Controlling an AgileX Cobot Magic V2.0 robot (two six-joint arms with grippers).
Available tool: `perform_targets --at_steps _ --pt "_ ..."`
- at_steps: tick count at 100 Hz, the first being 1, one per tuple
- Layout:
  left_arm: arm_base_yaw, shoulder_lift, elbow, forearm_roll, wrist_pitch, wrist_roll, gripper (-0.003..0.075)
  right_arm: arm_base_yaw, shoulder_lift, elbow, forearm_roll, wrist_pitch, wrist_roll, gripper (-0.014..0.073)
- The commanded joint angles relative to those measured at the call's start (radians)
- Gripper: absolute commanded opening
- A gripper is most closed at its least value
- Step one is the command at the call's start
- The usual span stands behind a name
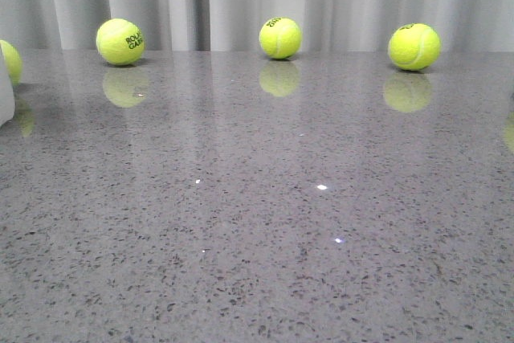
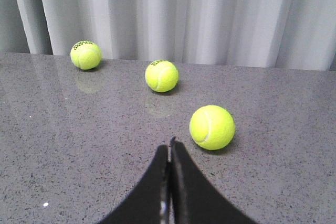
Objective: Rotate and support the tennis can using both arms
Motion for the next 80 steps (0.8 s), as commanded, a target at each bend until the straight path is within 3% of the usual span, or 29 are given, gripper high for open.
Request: perform_targets --at_steps 1,27,80 --pt "-0.001 -0.072 -0.007 -0.029 -0.060 -0.020 0.0472 -0.004 0.004 -0.026 0.000 -0.088 0.000 -0.0068" --pt "-0.001 -0.306 0.207 -0.023 -0.217 -0.059 0.0472 -0.004 0.004 -0.026 0.000 -0.088 0.000 -0.0068" --pt "-0.001 -0.836 0.885 -0.039 -0.733 -0.095 0.0472 -0.004 0.004 -0.026 0.000 -0.088 0.000 -0.0068"
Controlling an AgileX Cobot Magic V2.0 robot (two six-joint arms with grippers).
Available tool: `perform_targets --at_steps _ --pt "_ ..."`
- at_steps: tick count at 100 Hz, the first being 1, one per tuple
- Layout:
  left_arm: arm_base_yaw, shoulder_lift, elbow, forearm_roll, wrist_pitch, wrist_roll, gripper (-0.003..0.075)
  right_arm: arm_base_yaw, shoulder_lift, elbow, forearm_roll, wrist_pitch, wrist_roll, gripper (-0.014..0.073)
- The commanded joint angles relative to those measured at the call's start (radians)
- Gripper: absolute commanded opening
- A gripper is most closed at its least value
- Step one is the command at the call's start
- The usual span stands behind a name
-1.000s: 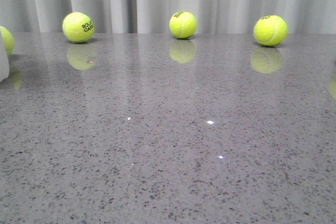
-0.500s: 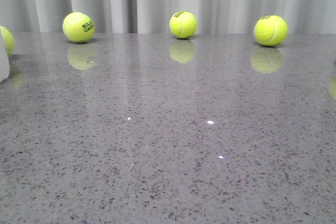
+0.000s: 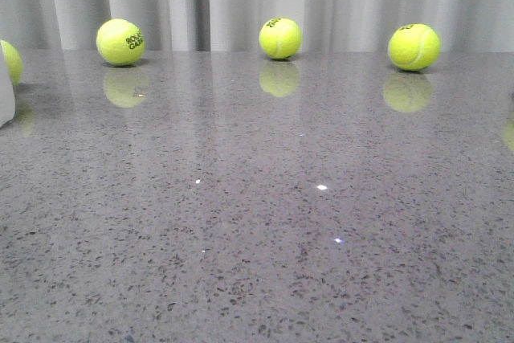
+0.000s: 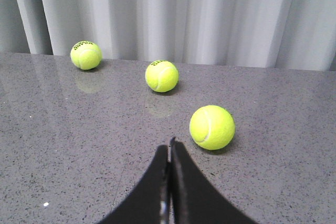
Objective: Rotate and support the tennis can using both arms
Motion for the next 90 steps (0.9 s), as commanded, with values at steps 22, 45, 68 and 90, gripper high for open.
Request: perform_targets --at_steps 22,45,68,90 --pt "-0.001 -0.128 0.283 -0.084 -0.439 -0.012 0.0472 -0.004 0.004 -0.026 0.000 -0.088 0.000 -0.0068" --pt "-0.001 -0.128 0.383 -0.120 -0.562 -0.012 0.0472 -0.004 0.004 -0.026 0.000 -0.088 0.000 -0.0068" --pt "-0.001 -0.129 0.384 -0.120 -0.562 -0.012 0.0277 -0.004 0.004 -0.026 0.000 -0.088 0.000 -0.0068" --pt "-0.001 -0.129 0.384 -0.120 -0.562 -0.012 -0.0021 -0.004 0.004 -0.026 0.000 -0.088 0.000 -0.0068"
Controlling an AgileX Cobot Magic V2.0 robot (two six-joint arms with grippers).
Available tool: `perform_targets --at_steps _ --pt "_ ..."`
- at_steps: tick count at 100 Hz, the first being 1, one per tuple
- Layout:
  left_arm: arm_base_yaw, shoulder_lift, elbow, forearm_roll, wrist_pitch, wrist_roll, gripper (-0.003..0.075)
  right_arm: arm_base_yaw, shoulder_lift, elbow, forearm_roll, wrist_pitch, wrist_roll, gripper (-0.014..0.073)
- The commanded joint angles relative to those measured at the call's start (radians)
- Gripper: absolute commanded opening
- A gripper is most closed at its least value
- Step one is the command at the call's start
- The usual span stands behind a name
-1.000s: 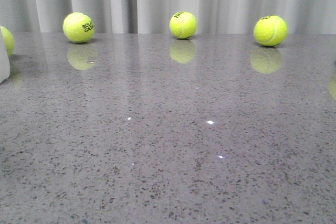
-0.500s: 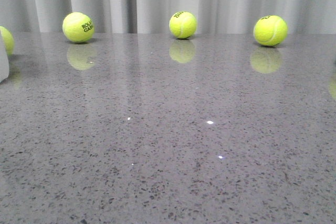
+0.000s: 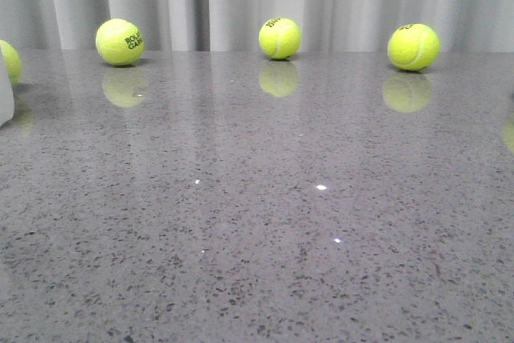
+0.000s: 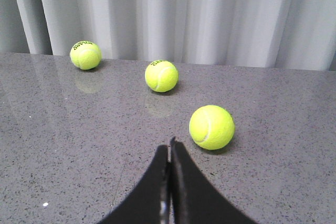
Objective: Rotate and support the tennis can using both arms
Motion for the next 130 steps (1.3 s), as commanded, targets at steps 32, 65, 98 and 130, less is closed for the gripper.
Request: perform_targets --at_steps 32,65,98,130 --pt "-0.001 0.006 -0.029 -0.014 -0.083 -0.008 -0.0021 -0.004 0.004 -0.026 0.000 -0.088 0.000 -0.0068" --pt "-0.002 0.006 -0.029 -0.014 -0.089 -0.008 -0.0021 -0.004 0.004 -0.026 0.000 -0.088 0.000 -0.0068" --pt "-0.020 0.000 -0.005 0.146 -0.119 -0.041 -0.0021 -0.004 0.004 -0.026 0.000 -0.088 0.000 -0.0068" --pt "-0.022 -0.002 0.174 0.430 -0.340 -0.372 -0.0021 -0.004 0.004 -0.026 0.000 -0.088 0.000 -0.0068"
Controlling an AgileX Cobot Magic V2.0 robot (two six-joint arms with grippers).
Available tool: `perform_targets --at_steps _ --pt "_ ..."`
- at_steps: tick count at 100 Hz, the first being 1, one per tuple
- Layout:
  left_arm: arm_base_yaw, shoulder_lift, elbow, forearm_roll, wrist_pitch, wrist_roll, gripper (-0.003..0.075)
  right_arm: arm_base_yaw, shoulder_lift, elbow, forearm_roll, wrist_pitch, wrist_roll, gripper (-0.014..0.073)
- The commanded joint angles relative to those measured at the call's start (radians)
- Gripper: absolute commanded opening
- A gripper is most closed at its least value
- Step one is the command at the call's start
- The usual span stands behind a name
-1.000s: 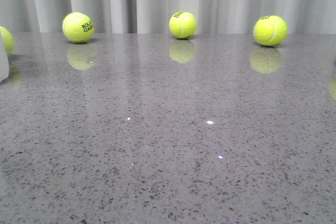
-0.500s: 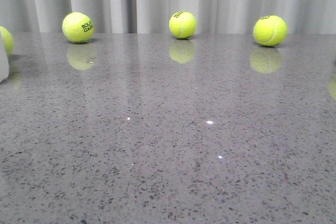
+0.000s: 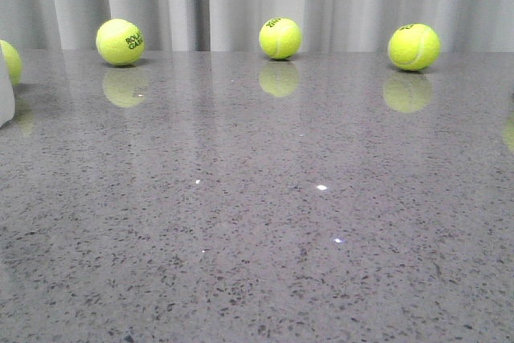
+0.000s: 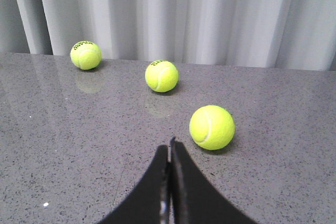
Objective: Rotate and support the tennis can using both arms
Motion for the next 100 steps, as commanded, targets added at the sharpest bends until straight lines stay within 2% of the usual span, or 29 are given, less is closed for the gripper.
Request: perform_targets --at_steps 1,30,58,100 --pt "-0.009 0.006 0.021 0.034 -0.153 -0.045 -0.0021 -0.004 0.004 -0.026 0.000 -0.088 0.000 -0.0068" --pt "-0.009 -0.170 0.146 0.034 -0.170 -0.045 -0.0021 -0.004 0.004 -0.026 0.000 -0.088 0.000 -0.0068" --pt "-0.005 -0.363 0.223 0.044 -0.095 -0.045 -0.0021 -0.004 0.004 -0.026 0.000 -0.088 0.000 -0.0068" --pt "-0.005 -0.366 0.250 0.052 -0.076 -0.045 -0.0021 -0.004 0.004 -0.026 0.000 -0.087 0.000 -0.0068"
